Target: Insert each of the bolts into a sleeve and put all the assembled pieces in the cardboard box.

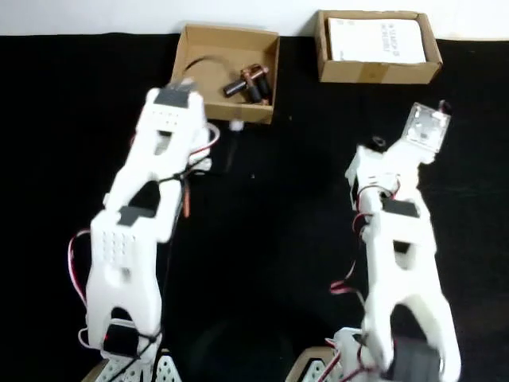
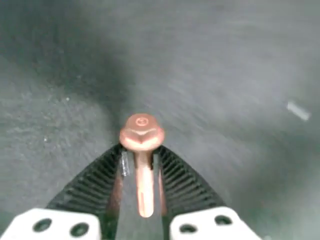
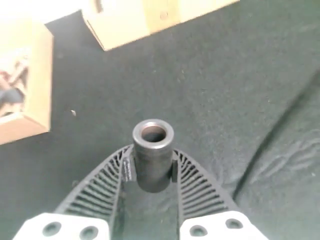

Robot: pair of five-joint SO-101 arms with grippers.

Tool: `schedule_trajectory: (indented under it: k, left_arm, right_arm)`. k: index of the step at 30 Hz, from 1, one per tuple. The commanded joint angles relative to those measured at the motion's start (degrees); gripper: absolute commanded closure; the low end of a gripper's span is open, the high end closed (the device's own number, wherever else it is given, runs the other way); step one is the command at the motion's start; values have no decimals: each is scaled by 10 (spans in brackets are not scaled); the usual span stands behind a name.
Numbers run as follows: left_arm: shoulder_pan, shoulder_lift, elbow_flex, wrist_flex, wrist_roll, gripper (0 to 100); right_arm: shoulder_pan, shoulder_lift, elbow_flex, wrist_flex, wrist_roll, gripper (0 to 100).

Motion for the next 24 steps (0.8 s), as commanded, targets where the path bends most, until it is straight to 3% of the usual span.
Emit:
schedule_trajectory:
  k: [1,6,9,13,20,24]
  left_arm:
    - [28,-168,12,12,-57,992]
    - [30,-371,127,5,-79,993]
    - [25,-508,252,-41,-101,993]
    - [9,-736,467,-175,-148,993]
    - [3,-1111,848,-500,-192,991]
    - [6,-1220,938,-574,-221,991]
  right_arm:
    - [-23,-165,0,100,3,991]
    - [-73,-346,1,236,3,991]
    - [-108,-421,1,284,3,991]
    - [-175,-480,1,306,9,991]
    - [-307,-526,59,306,97,991]
    - [-377,-529,117,302,96,991]
